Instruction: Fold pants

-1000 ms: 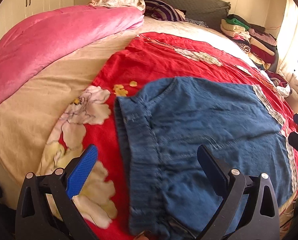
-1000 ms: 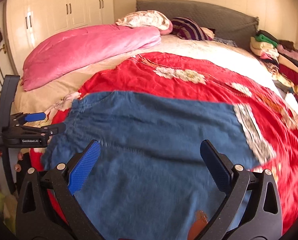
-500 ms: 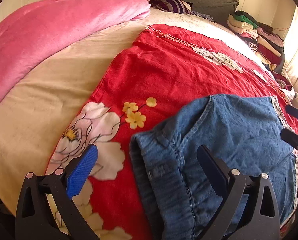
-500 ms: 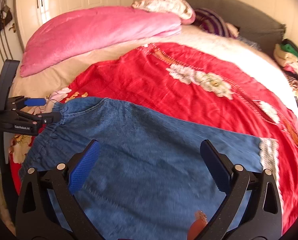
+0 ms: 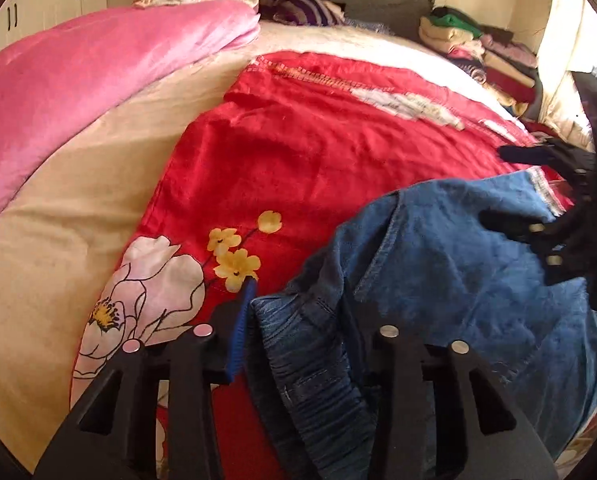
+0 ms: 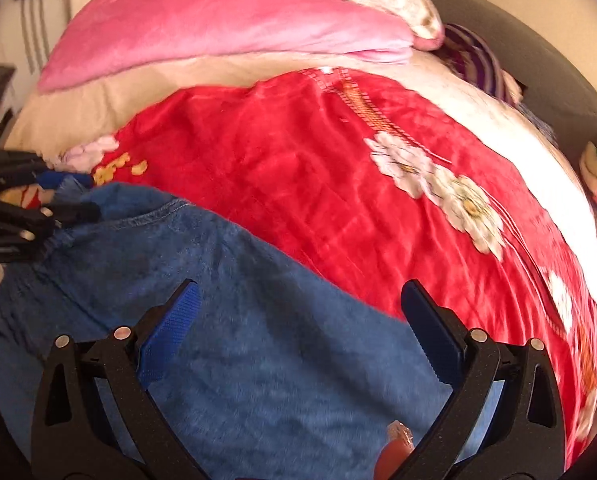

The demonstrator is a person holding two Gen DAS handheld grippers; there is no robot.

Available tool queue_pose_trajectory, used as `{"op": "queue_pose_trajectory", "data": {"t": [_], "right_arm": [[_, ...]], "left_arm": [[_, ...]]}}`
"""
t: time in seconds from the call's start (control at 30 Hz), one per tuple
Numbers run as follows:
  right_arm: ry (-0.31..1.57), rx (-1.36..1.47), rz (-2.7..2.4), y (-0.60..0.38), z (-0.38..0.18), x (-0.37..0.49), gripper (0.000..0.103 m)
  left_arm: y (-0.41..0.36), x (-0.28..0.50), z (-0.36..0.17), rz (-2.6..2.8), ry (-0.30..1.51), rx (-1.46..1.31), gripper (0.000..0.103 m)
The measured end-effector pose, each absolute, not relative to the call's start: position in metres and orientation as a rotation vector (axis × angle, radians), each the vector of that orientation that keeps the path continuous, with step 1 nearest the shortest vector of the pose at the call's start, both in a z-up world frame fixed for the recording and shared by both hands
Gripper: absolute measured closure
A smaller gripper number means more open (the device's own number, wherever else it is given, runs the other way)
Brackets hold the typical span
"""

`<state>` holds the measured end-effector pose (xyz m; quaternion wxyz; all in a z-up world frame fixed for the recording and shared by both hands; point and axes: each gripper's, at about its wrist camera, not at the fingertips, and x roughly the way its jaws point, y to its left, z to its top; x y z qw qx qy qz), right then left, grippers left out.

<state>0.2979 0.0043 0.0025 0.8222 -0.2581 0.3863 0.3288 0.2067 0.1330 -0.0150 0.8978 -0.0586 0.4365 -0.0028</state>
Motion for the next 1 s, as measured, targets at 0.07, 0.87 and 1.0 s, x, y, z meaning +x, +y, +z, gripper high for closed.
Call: {"op": "queue_pose_trajectory", "data": {"t": [0.07,0.87,1.0], "right_arm": [[0.821,-0.599,0.703,0.012,-0.002,0.301,0.008],[0.650,-0.424,0.833,-0.052,0.062,0.189,0.101],[0.628,-0.394,0.850,-0.068,0.066,0.151,0.101]], "left_arm": [[0.130,0.196,-0.005,-0.030,0.864,-0.122,0.069],[0.112,0.127,0.031,-0.074,0.692,-0.076,0.072],[0.103,0.105,0.038,-0.104,0.668,-0.065,0.072]]}}
